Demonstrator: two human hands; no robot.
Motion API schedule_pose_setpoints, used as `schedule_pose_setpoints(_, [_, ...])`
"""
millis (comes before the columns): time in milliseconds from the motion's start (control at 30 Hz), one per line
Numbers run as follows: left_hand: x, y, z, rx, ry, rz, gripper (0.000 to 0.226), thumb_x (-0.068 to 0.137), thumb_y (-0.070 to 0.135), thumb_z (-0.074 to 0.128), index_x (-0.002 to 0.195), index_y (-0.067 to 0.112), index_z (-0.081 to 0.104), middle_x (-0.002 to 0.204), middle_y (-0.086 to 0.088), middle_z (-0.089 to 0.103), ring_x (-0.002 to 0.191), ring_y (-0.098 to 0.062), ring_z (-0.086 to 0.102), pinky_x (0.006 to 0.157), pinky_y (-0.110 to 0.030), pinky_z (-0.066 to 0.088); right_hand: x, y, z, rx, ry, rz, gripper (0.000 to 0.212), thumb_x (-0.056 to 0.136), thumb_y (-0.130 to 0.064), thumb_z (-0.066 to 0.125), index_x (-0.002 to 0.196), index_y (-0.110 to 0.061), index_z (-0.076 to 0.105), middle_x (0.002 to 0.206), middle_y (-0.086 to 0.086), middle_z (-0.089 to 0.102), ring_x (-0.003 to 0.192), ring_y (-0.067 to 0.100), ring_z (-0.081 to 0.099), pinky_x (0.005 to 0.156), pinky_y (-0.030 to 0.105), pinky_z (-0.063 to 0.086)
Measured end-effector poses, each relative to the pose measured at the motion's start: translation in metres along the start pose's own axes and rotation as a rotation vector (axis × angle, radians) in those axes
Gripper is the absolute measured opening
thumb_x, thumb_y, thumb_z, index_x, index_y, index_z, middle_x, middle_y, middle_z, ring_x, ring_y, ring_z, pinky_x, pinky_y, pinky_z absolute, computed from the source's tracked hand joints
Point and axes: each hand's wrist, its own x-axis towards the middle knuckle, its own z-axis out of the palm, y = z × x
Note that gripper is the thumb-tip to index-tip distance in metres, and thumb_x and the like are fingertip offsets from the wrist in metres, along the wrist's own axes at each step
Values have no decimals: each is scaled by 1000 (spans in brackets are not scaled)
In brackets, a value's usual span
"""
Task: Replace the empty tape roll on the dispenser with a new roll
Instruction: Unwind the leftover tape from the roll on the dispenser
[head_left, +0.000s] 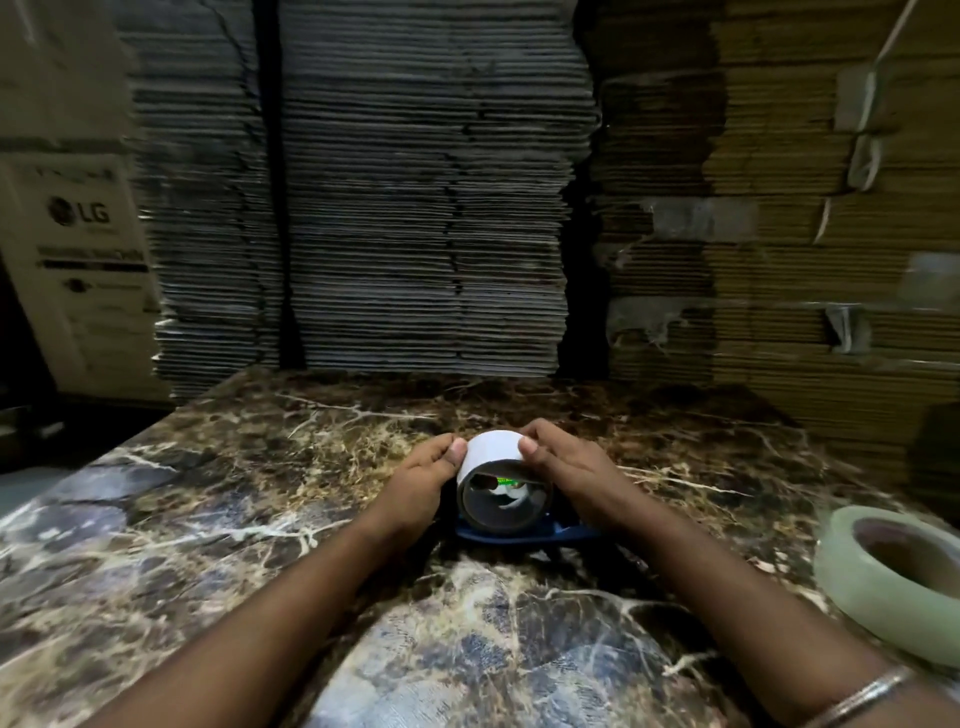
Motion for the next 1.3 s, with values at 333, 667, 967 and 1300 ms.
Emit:
schedule_pose_setpoints(333, [-5,14,-18,53,-172,37,41,77,23,64,110,-2,62,94,-17,66,82,-27,65,63,-29,54,-1,2,5,-49,56,-106,19,94,-53,47,110,-44,53,90,5,69,79,21,68,72,41,57])
schedule_pose_setpoints(667, [-2,12,-28,133,-207,-14,54,60,-1,74,108,-10,52,88,-14,70,82,-23,70,68,-31,56,-8,-9,5,-497,201,-319,54,68,-55,68,116,-37,48,111,-6,51,102,13,56,82,38,54])
schedule_pose_setpoints(967, [-5,7,-32,437,-250,29,84,53,16,87,129,15,52,120,-12,67,109,-26,66,92,-44,55,-5,-27,35,-1045,359,-332,48,67,-52,48,101,-20,58,96,4,57,80,26,56,54,36,50])
schedule_pose_setpoints(1300, [-7,17,-24,587,-239,120,79,56,-2,87,112,43,55,101,21,74,97,1,68,80,-19,54,-9,-35,36,-1129,444,-292,34,65,-45,62,86,-20,54,83,1,57,70,24,59,43,31,42])
